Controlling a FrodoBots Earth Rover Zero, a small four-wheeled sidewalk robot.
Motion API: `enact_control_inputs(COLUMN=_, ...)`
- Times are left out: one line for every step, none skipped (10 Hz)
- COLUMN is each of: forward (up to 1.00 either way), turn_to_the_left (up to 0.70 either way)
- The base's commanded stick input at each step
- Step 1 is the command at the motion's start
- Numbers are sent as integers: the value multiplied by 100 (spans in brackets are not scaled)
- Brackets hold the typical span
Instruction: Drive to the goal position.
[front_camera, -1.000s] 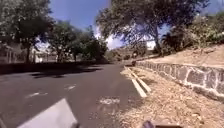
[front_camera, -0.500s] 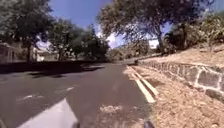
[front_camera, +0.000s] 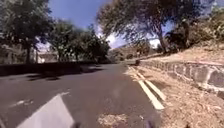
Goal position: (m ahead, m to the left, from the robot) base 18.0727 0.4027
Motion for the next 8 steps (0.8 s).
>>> enact_control_inputs(forward=50, turn_to_the_left=-50)
enact_control_inputs(forward=50, turn_to_the_left=-50)
enact_control_inputs(forward=50, turn_to_the_left=-50)
enact_control_inputs(forward=50, turn_to_the_left=-50)
enact_control_inputs(forward=50, turn_to_the_left=-50)
enact_control_inputs(forward=50, turn_to_the_left=-41)
enact_control_inputs(forward=50, turn_to_the_left=0)
enact_control_inputs(forward=50, turn_to_the_left=-13)
